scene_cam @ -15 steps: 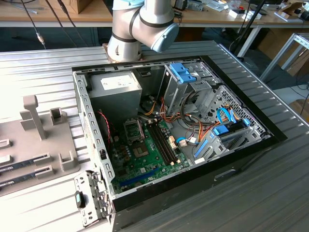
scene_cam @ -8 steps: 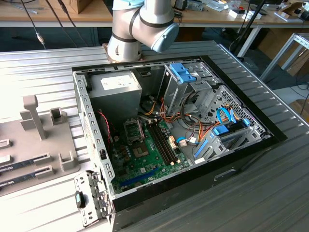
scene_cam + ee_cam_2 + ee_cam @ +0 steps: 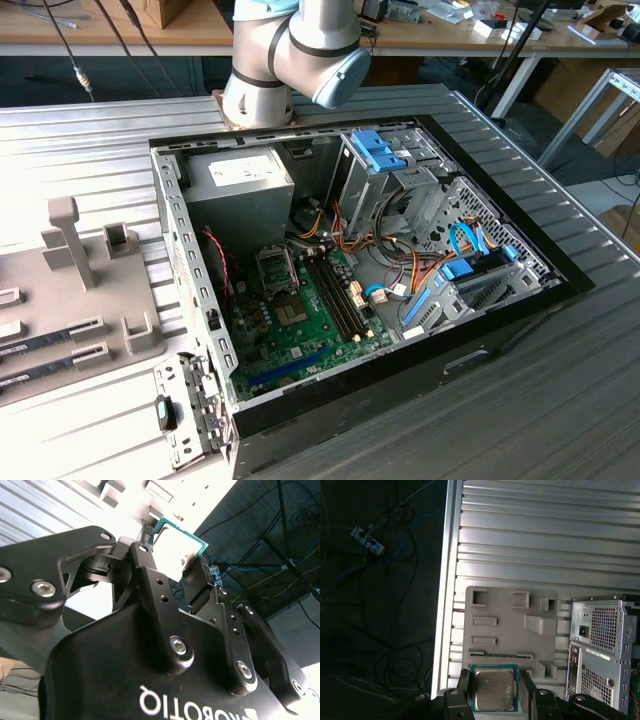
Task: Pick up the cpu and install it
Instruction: 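Pick up the cpu and move it towards the insertion slot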
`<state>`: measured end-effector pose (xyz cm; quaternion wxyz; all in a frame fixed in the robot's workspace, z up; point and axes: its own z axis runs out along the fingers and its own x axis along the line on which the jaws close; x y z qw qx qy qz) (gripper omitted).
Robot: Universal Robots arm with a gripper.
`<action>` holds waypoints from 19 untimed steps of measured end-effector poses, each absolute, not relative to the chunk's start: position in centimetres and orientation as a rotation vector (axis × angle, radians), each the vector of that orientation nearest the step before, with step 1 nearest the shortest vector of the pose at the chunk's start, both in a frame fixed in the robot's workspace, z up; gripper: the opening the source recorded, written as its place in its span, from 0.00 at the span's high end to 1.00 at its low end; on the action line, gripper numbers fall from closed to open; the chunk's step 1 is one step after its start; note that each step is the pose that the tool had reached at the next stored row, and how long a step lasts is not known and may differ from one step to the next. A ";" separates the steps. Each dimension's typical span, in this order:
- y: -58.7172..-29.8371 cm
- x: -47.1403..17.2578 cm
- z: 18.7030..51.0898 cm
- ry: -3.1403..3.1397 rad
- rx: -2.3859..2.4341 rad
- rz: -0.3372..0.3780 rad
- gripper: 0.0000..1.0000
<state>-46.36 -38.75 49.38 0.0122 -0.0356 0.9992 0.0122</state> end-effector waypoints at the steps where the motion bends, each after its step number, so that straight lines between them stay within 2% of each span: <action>1: -38.7 -46.4 49.4 3.115 -0.111 0.038 0.53; 19: -38.7 -46.4 50.2 3.115 -0.111 0.038 0.53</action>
